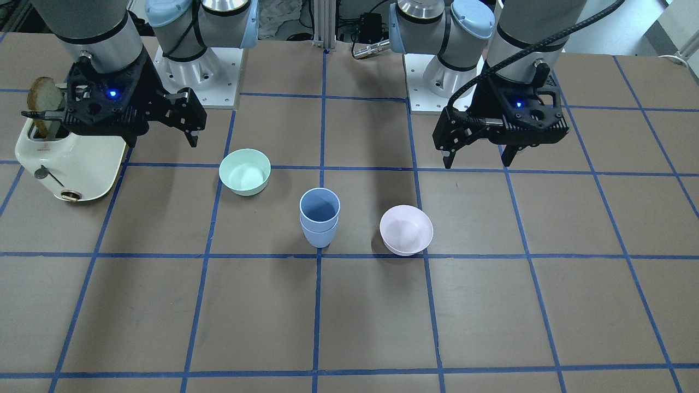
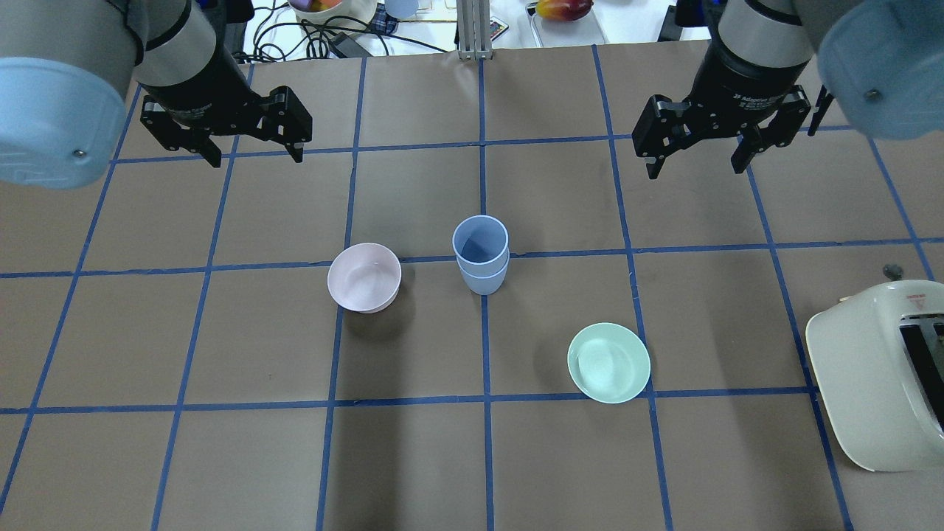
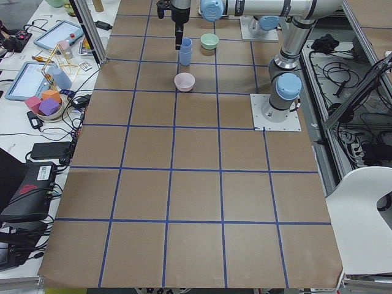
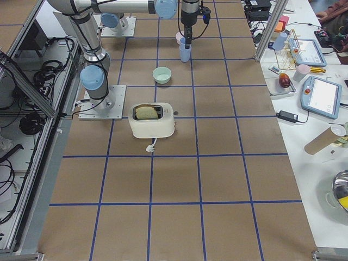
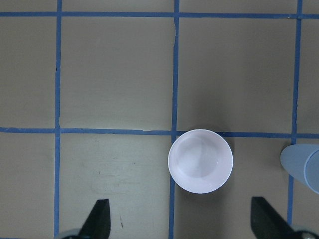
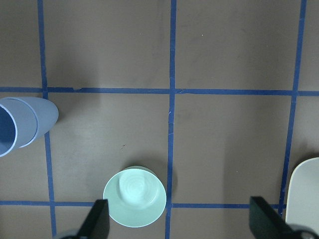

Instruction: Stack blue cups with both arms

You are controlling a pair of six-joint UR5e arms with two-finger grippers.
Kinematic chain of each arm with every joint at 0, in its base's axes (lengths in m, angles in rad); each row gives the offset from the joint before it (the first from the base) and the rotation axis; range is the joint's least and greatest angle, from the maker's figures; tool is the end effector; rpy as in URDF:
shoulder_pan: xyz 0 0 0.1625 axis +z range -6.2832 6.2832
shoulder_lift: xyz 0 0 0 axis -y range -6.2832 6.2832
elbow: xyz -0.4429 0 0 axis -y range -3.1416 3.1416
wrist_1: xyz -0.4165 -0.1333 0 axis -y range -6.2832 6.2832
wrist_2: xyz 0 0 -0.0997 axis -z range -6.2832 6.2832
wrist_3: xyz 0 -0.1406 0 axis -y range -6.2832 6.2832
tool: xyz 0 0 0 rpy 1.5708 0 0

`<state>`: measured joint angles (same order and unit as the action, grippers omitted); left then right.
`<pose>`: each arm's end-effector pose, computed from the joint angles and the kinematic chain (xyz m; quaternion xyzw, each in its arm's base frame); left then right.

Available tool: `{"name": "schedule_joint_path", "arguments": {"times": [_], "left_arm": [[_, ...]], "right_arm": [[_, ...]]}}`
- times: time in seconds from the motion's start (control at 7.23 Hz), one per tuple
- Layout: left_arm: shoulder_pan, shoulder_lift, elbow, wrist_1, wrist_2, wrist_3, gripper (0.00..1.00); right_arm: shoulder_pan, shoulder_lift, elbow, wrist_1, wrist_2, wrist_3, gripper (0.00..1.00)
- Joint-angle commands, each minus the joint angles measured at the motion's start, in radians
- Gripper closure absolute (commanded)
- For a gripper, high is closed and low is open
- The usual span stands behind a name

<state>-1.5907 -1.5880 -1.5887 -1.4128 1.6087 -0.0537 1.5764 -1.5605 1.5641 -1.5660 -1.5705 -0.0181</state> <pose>-0.1387 -0.5374 0.4635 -0.0180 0.9978 -0.0621 0.0166 0.1363 -0.5188 0.4624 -0.0119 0.9999 0.0042 0.0002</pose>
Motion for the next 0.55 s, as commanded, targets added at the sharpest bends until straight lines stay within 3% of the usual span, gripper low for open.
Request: {"name": "schedule_joint_path", "arguments": {"times": [0.0,0.41], "left_arm": [[0.000,0.000,-0.001,0.000,0.000,0.000,0.00],[0.000,0.000,-0.001,0.000,0.000,0.000,0.00]], "right_arm": [[0.002,0.000,-0.004,0.001,0.003,0.000,0.00],[0.002,0.002,-0.002,-0.003,0.009,0.004,0.00]]}}
